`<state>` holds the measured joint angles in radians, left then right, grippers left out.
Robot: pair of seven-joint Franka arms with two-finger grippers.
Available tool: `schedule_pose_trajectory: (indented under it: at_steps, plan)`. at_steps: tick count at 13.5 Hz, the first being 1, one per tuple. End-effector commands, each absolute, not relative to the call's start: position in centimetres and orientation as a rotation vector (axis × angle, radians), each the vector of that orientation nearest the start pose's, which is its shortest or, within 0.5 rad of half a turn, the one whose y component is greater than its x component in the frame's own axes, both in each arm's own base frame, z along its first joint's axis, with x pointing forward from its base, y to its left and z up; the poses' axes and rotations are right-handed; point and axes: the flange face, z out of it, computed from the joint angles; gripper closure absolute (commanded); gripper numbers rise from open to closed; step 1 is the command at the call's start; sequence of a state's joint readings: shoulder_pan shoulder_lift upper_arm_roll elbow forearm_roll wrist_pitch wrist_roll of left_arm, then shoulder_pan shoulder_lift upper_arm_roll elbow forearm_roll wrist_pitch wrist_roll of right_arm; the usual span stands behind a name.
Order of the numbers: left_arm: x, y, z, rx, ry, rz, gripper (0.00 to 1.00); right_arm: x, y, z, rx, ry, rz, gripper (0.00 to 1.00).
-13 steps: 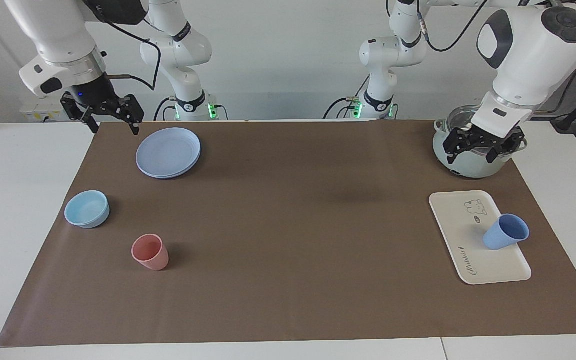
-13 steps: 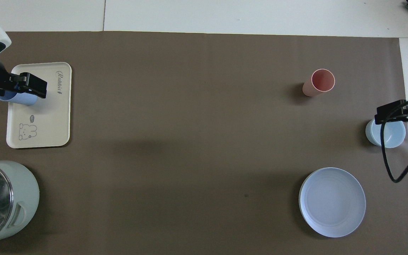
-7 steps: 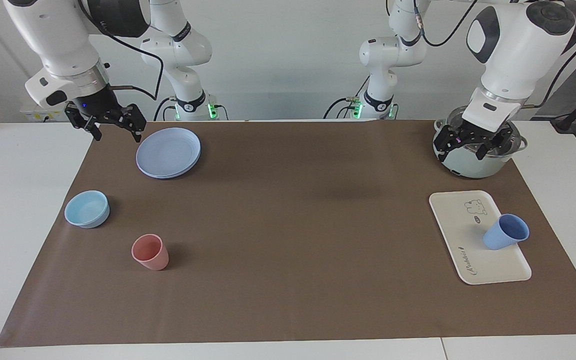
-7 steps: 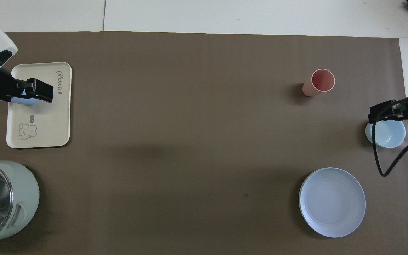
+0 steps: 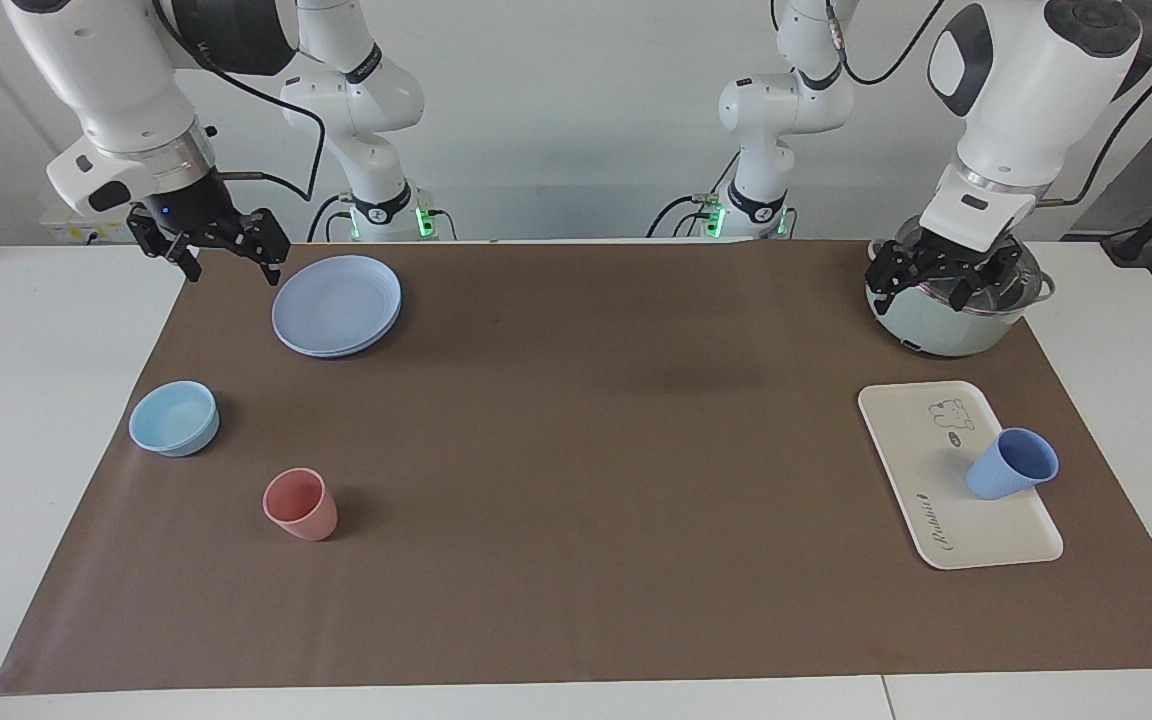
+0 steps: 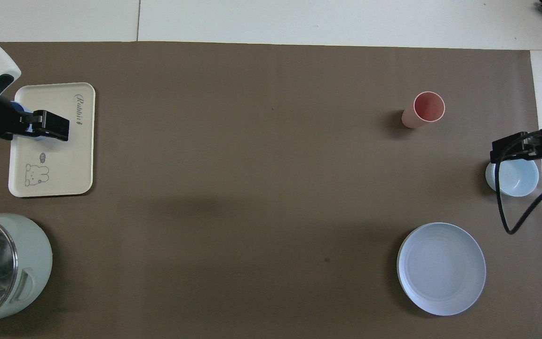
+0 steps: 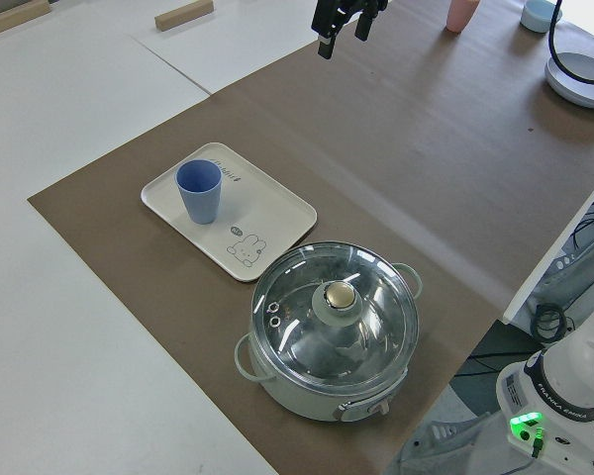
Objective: Place cup on tray
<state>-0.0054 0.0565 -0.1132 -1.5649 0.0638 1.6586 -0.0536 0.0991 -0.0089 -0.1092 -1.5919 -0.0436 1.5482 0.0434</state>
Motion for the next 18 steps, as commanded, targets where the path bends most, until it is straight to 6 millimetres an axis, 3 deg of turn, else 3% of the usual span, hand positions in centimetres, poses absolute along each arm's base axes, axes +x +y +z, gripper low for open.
schedule_pose_trajectory:
  at_steps: [1,5,10,18]
  plan:
    - [57.1,-6.2,60.8,-3.097,0.12,-0.101,0.0,54.6,-0.8,64.5,-3.145,0.078,0.115,0.0]
    - [56.1,-6.2,61.8,-3.096,0.122,-0.075,0.0,54.8,-0.5,64.3,-3.142,0.068,0.115,0.0]
    - [53.1,-7.4,62.9,-3.176,0.135,0.098,0.0,54.5,-0.3,64.0,-3.14,0.077,0.128,0.0]
    - [52.6,-6.2,64.3,-3.17,0.103,0.048,0.0,54.8,-0.2,64.5,-3.141,0.077,0.067,0.0]
